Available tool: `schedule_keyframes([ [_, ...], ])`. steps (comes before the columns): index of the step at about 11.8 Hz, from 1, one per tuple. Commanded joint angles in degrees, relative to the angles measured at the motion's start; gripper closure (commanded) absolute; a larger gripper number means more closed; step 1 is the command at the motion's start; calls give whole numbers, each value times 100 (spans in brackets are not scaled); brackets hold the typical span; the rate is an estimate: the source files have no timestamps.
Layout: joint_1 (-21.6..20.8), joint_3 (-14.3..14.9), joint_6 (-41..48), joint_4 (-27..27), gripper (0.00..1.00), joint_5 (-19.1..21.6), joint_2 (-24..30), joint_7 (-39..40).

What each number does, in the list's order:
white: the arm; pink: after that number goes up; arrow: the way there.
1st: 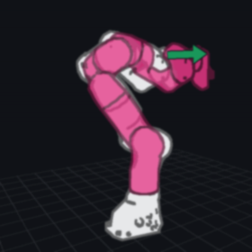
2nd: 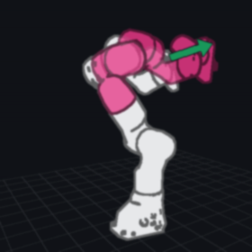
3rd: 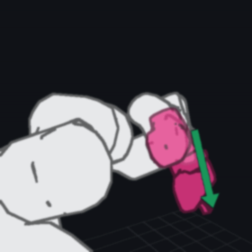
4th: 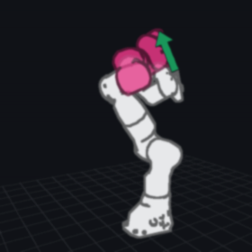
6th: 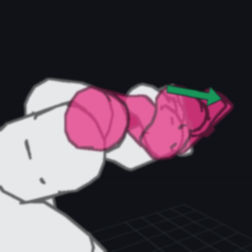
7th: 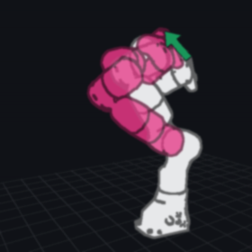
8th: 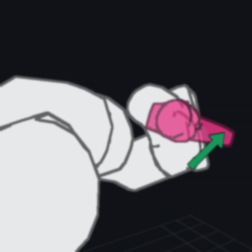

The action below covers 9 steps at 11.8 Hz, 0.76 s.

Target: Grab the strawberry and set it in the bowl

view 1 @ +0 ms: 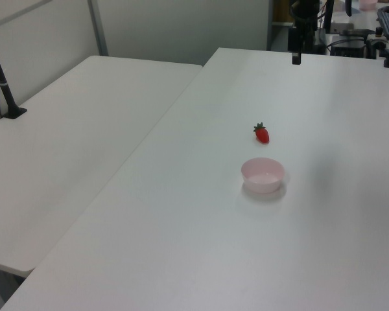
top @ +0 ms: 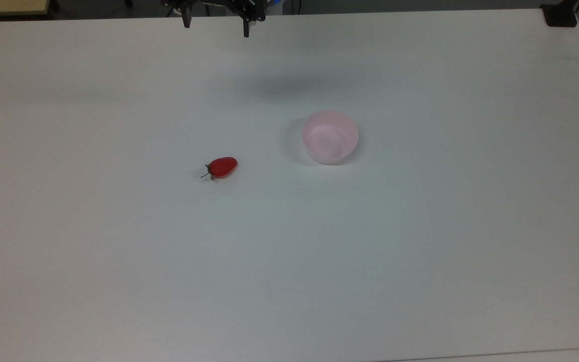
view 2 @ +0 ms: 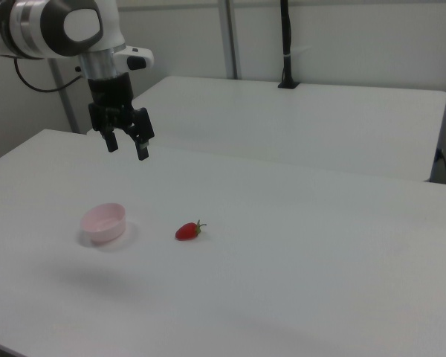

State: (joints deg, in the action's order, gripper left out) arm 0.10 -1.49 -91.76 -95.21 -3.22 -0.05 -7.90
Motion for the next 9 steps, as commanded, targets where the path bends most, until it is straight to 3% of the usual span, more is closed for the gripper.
schedule_keyframes([
  [1,7,34,88,134,0,120,-65,96],
  [9,-18,43,88,152,0,103,-197,26],
])
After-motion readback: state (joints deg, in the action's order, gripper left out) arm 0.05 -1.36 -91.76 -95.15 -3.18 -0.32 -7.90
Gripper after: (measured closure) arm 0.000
